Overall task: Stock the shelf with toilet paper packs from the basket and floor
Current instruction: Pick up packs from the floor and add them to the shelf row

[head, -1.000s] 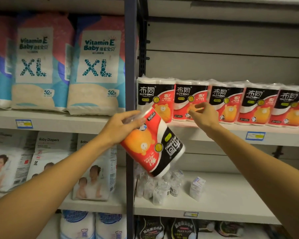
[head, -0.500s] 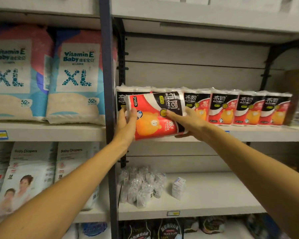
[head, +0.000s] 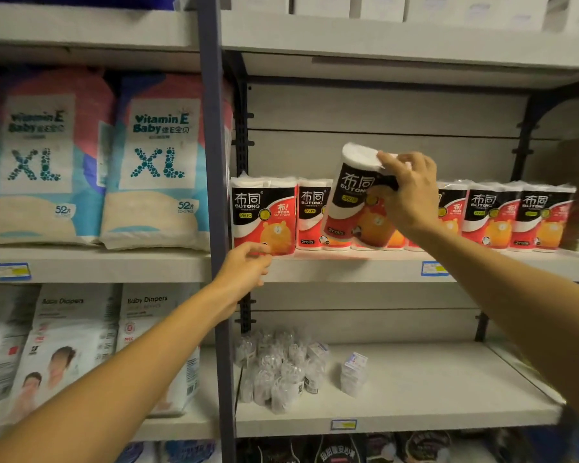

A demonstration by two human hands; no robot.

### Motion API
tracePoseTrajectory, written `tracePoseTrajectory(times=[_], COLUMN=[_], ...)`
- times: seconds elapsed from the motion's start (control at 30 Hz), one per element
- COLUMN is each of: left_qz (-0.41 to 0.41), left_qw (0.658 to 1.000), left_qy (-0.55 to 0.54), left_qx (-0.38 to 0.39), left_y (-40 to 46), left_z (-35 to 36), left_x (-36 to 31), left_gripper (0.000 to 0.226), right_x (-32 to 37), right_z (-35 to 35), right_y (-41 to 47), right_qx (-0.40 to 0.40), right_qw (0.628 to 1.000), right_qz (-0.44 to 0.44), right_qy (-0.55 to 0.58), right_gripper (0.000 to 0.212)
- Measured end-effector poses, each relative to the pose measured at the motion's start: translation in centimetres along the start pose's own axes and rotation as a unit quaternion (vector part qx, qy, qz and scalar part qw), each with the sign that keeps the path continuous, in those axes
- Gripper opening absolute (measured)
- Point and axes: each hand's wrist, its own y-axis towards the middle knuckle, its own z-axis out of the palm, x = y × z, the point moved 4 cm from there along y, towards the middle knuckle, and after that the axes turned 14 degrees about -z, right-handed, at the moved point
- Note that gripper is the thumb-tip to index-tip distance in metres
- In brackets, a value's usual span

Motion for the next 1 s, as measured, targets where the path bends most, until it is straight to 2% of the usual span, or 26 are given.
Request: tracePoseTrajectory(times=[0.17,0.37,0.57,0.7,0.83,1.0], left_qz=[-0.014,-0.006,0.003,0.032,0.102,0.13], left_qw=[1.0,1.0,1.0,0.999,0.995,0.99], left_qy=[0.006,-0.006,-0.012,-0.01,0.008,-0.055], left_qx=[0.009,0.011,-0.002,-0.013,0.001,0.024], left_y=[0.2,1.0,2.2,3.6,4.9,4.3], left_z=[0.6,0.6,0.3,1.1,3.3,5.5], left_x=[1.1,1.4,2.6,1.6,-2.3,-3.6], left_gripper=[0.017,0.015,0.015,0.015,0.016,0.016], right_x=[1.1,2.2,1.1,0.8,0.6,-0.1], right_z=[3.6,7.7,10.4,11.3,12.3,12.9], right_y=[-0.5,0.0,1.1,2.6,2.8,3.3], right_qx=[0.059,0.1,0.099,0.137,0.16,0.176], right_qw=[0.996,0.992,0.993,0.984,0.982,0.98], right_qz=[-0.017,-0.049,-0.033,-0.049,-0.04,-0.049], right_qy=[-0.064,-0.057,-0.052,-0.098,-0.09,-0.073], right_gripper=[0.049,0.046,0.043,0.043,0.046,0.058])
